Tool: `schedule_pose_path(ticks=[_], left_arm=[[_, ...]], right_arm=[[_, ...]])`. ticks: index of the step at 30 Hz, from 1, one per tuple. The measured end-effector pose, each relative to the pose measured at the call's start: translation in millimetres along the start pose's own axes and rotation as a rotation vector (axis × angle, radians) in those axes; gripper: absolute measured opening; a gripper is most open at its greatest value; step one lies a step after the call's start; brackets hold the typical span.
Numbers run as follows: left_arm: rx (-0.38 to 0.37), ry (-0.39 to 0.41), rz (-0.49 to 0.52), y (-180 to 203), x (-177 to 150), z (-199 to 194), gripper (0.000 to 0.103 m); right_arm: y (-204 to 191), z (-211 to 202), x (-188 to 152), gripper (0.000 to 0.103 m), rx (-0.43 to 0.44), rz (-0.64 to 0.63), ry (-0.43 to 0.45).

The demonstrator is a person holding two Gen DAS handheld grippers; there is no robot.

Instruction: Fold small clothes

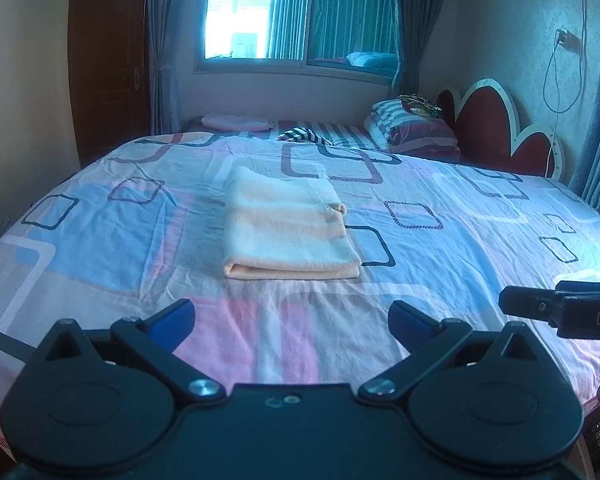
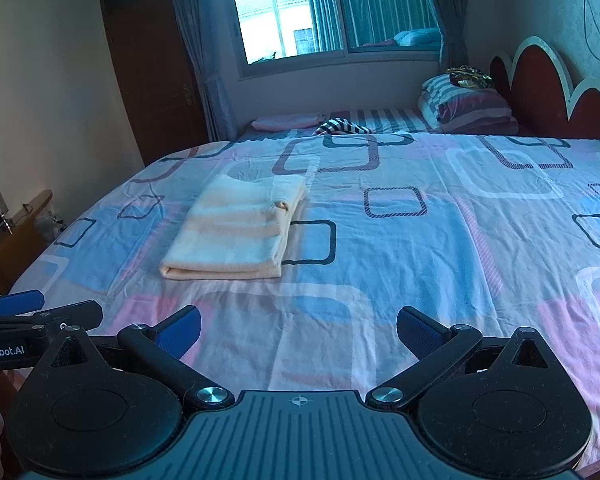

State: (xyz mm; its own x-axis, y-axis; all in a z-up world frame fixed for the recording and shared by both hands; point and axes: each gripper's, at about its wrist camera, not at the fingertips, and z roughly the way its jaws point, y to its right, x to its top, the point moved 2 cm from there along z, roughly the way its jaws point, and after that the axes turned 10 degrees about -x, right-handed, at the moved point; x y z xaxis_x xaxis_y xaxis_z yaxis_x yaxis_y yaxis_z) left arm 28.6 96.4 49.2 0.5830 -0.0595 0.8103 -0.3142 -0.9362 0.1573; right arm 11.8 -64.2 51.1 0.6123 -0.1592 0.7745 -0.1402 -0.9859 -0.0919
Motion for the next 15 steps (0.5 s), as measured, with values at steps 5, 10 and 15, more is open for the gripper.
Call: schedule_pose_path(ticks=[5,10,15], left_arm=[[0.002,0.005,0.002,0.5,1.2,1.2,0.102],[0.006,0.006,0.003,0.7,1.1,1.2,0.102],[0.008,0.006,0.000,1.2,1.7,1.6,0.102]], right_arm=[[1.2,1.8,1.3,0.103,-0.002,0.001,0.002],[3.0,2.7,1.9,0.103,-0.003,0.001,0.004],[4.1,2.8,2.9,0.103,-0.002,0.000,0.004]])
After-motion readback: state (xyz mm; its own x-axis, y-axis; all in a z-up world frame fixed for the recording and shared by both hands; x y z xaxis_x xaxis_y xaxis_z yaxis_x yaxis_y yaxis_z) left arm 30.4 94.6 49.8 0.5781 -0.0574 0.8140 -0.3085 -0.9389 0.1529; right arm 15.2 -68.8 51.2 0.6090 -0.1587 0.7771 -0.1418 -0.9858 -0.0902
